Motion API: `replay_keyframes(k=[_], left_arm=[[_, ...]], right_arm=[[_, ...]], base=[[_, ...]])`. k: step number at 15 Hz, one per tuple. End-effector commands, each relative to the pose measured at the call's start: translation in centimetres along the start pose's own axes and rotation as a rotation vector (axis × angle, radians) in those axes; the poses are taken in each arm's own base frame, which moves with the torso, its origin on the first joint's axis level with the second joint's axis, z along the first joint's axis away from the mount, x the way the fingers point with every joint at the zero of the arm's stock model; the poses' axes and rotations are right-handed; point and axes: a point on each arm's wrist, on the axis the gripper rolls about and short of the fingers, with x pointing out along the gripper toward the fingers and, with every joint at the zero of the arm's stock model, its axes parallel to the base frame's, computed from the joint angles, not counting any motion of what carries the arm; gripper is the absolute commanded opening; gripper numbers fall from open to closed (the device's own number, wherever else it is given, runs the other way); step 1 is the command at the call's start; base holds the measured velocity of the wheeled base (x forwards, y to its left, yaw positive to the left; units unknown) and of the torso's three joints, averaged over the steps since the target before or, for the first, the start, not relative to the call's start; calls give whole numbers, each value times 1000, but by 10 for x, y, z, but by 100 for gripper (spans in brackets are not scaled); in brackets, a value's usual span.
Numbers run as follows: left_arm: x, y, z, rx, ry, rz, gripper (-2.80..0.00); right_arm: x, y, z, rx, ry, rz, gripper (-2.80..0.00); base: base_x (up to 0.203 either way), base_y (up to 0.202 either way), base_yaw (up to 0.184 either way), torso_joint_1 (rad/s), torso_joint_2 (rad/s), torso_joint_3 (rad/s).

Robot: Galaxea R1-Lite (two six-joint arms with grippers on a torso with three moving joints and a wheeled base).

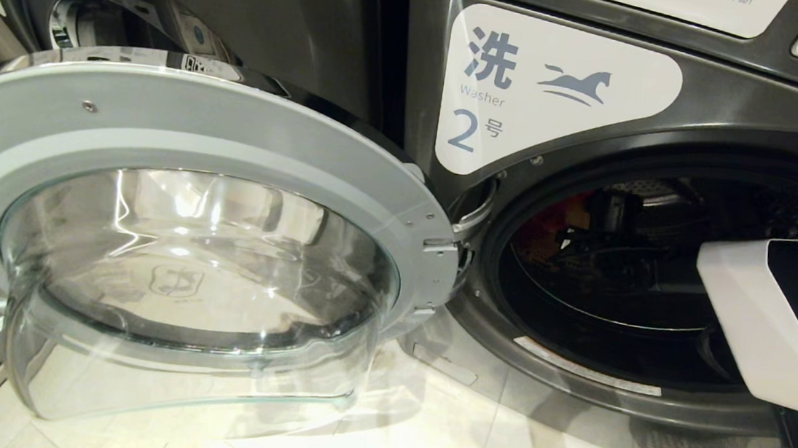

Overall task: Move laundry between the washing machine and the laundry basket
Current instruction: Pick a cloth and place it into the basket

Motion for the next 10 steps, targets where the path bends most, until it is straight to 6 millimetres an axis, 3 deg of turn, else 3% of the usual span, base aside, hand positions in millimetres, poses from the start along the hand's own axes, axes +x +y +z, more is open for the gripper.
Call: replay_keyframes(k=[1, 4, 7, 10], left_arm=[[0, 0, 0, 0, 1, 0, -280], [0, 0, 0, 0, 1, 0, -280], [0, 0, 0, 0, 1, 0, -280], [0, 0, 0, 0, 1, 0, -280]], right_arm=[[-13, -1, 10, -5, -3, 3, 0], [-44, -10, 11, -32, 62, 0, 0], [-103, -23, 22, -46, 100, 39, 0], [-158, -48, 17, -68, 157, 62, 0]], base=[[0, 0, 0, 0, 0, 0], [0, 0, 0, 0, 0, 0], [0, 0, 0, 0, 0, 0], [0, 0, 0, 0, 0, 0]])
